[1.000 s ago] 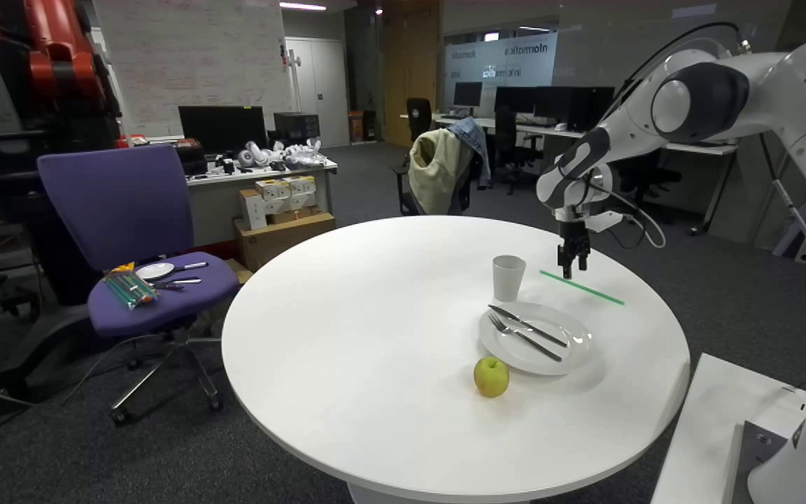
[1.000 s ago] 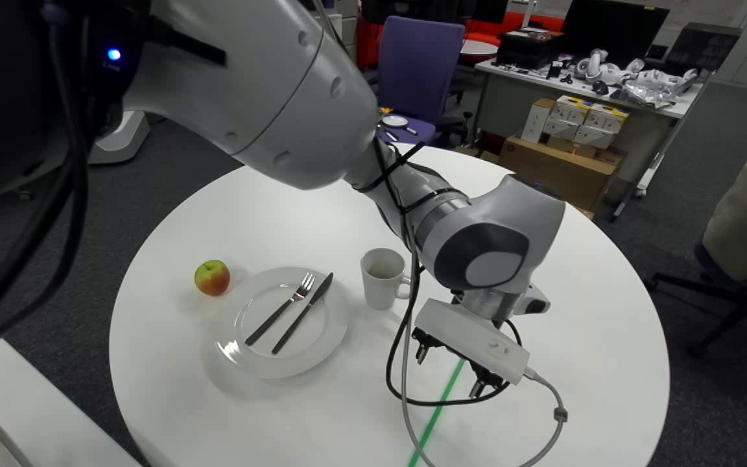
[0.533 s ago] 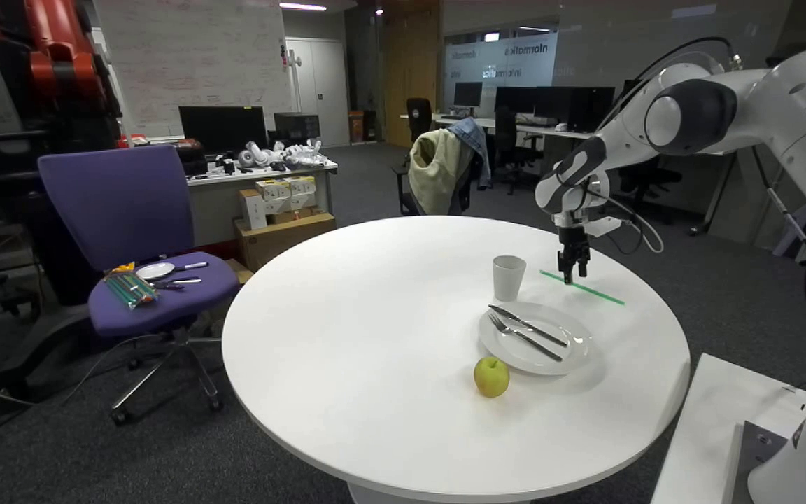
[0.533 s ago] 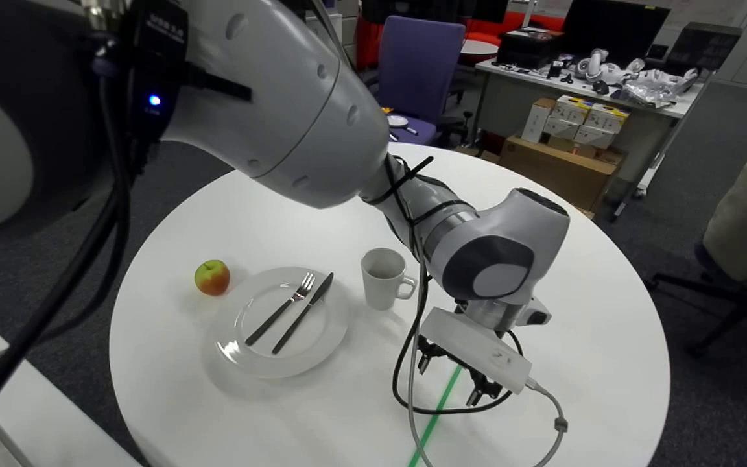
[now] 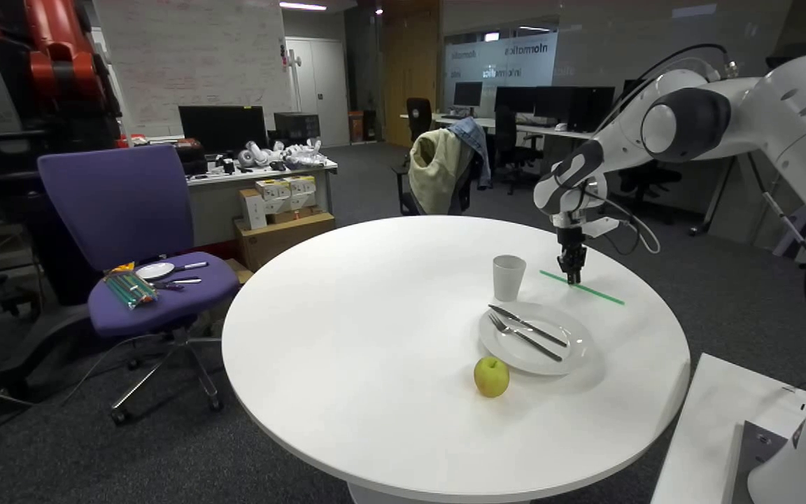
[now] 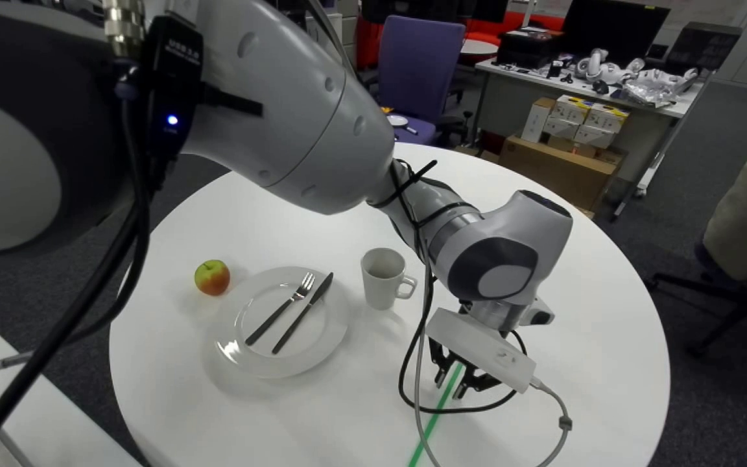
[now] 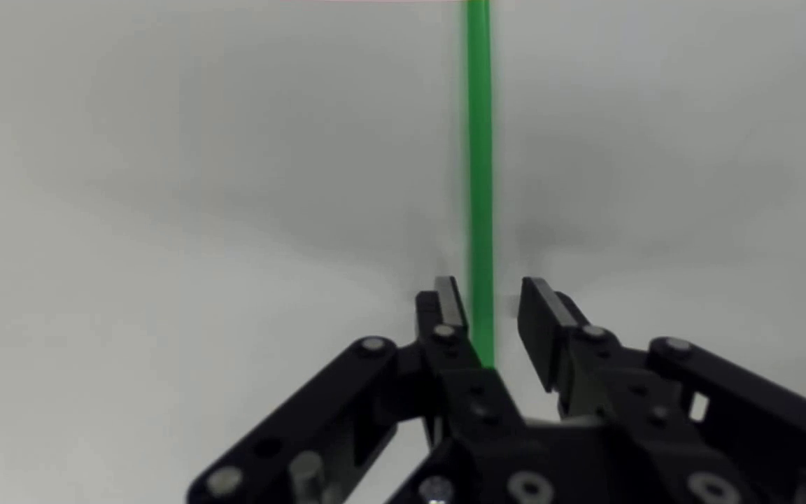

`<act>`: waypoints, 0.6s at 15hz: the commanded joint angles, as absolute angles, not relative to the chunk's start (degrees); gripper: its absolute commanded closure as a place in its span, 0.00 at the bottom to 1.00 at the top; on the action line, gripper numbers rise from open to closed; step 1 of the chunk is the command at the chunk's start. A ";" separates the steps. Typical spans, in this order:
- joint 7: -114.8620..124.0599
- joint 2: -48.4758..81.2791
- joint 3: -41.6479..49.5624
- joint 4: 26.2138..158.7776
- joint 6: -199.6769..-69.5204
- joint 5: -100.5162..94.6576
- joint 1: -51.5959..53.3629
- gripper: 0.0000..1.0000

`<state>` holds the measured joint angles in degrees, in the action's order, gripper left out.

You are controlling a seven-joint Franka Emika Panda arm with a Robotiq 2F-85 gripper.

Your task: Put the straw into the cup

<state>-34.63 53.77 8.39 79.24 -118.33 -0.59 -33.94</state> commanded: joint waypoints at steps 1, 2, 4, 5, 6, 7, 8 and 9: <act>-34.50 55.00 7.51 75.82 -115.00 0.28 -35.18 0.99; -34.38 55.14 7.48 75.43 -114.53 0.42 -35.23 1.00; -32.90 54.64 7.43 75.38 -114.50 1.41 -35.36 1.00; -30.76 53.63 7.24 76.30 -116.28 3.08 -35.55 1.00; -29.05 52.48 6.79 77.50 -118.34 5.05 -35.87 1.00; -28.25 50.98 7.14 79.18 -120.16 7.01 -35.38 1.00; -27.23 50.07 7.06 80.14 -122.01 8.70 -35.30 1.00; -26.42 48.99 7.07 81.31 -124.41 10.39 -35.10 1.00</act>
<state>-29.14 53.68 8.30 77.17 -120.05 6.42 -34.42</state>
